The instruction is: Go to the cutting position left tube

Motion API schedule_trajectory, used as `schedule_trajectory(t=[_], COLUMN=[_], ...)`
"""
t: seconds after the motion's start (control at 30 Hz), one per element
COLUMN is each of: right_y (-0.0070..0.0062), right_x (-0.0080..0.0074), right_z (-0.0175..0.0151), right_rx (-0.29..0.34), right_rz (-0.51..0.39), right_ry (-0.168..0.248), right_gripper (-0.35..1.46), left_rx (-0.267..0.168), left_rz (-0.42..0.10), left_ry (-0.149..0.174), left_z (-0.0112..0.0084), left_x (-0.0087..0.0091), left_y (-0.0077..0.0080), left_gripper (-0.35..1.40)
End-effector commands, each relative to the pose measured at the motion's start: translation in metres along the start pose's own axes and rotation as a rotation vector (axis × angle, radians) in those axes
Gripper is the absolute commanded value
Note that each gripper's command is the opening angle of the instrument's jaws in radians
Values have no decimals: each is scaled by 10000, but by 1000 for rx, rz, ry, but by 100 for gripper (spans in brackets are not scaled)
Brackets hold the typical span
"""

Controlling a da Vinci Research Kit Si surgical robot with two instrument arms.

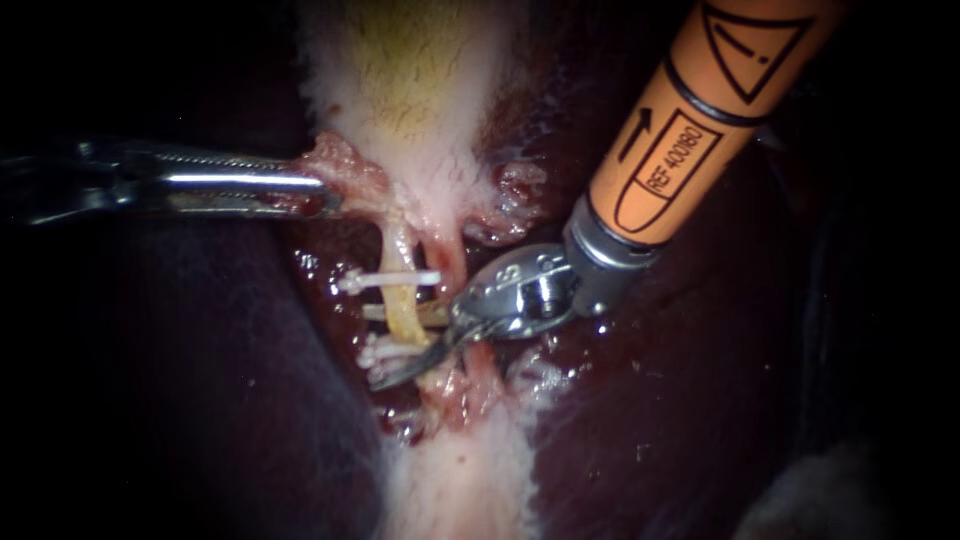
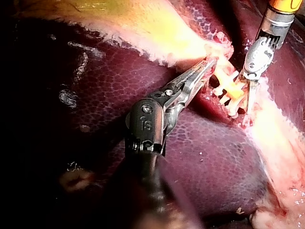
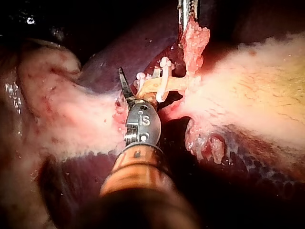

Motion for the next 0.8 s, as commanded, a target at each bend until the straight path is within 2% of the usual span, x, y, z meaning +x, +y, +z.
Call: schedule_trajectory(t=[0.03, 0.2, 0.43, 0.57, 0.8], right_y=[0, 3, 4, -1, -17], right_x=[2, 7, 11, 17, 35], right_z=[2, 9, 14, 13, 7], right_rx=[2, 7, 12, 22, 43], right_rz=[12, 47, 76, 99, 104], right_ry=[15, 55, 84, 112, 137], right_gripper=[130, 130, 131, 131, 131], left_rx=[1, 1, 1, 1, 0], left_rz=[0, 0, 0, 0, 0], left_ry=[0, 0, 0, 0, 0], left_z=[0, 2, 2, 2, 2], left_x=[0, 0, -1, -1, -1], left_y=[0, 0, -2, -2, -2], left_gripper=[-35, -35, -35, -35, -35])
